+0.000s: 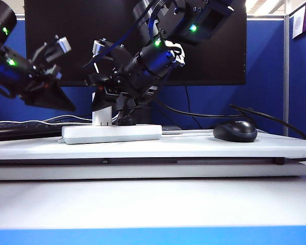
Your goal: Unplug the white charger from the socket, then place it next to the socket.
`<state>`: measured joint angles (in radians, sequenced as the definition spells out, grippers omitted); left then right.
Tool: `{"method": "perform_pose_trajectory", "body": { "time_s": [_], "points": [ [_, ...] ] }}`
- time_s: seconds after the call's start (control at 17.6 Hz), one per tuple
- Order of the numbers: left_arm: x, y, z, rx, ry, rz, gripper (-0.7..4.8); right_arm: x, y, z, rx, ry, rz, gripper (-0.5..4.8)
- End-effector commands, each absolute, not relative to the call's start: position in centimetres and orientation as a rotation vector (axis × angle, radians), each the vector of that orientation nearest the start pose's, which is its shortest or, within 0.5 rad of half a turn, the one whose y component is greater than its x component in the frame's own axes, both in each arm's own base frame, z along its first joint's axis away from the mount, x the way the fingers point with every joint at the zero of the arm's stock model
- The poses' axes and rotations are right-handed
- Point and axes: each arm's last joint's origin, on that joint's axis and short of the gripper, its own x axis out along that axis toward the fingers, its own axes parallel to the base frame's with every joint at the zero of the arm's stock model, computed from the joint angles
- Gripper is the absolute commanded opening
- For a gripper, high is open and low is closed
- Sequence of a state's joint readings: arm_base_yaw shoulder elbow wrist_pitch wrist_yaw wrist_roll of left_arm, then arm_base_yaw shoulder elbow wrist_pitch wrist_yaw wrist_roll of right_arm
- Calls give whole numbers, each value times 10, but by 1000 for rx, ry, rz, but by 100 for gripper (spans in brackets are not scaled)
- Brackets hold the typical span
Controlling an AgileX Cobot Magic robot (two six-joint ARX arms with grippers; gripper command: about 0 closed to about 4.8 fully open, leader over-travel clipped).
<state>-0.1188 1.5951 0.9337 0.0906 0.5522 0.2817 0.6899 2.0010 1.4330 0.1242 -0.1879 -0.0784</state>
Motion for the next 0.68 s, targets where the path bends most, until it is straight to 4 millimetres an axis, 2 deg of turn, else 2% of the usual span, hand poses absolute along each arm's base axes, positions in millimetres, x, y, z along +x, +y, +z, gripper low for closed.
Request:
{"method": "perform_pose_trajectory", "body": {
  "time_s": [0.06, 0.23, 0.63, 0.68],
  "points": [
    [333, -55, 218, 146, 440, -726, -6, 345, 296, 237, -132, 367, 896, 274],
    [335, -56, 213, 145, 445, -725, -5, 341, 296, 245, -107, 359, 899, 274],
    [336, -56, 208, 123, 455, -772, -6, 325, 314, 246, -93, 363, 892, 276],
    [336, -55, 208, 118, 456, -774, -5, 325, 314, 247, -96, 361, 893, 307]
  ]
}}
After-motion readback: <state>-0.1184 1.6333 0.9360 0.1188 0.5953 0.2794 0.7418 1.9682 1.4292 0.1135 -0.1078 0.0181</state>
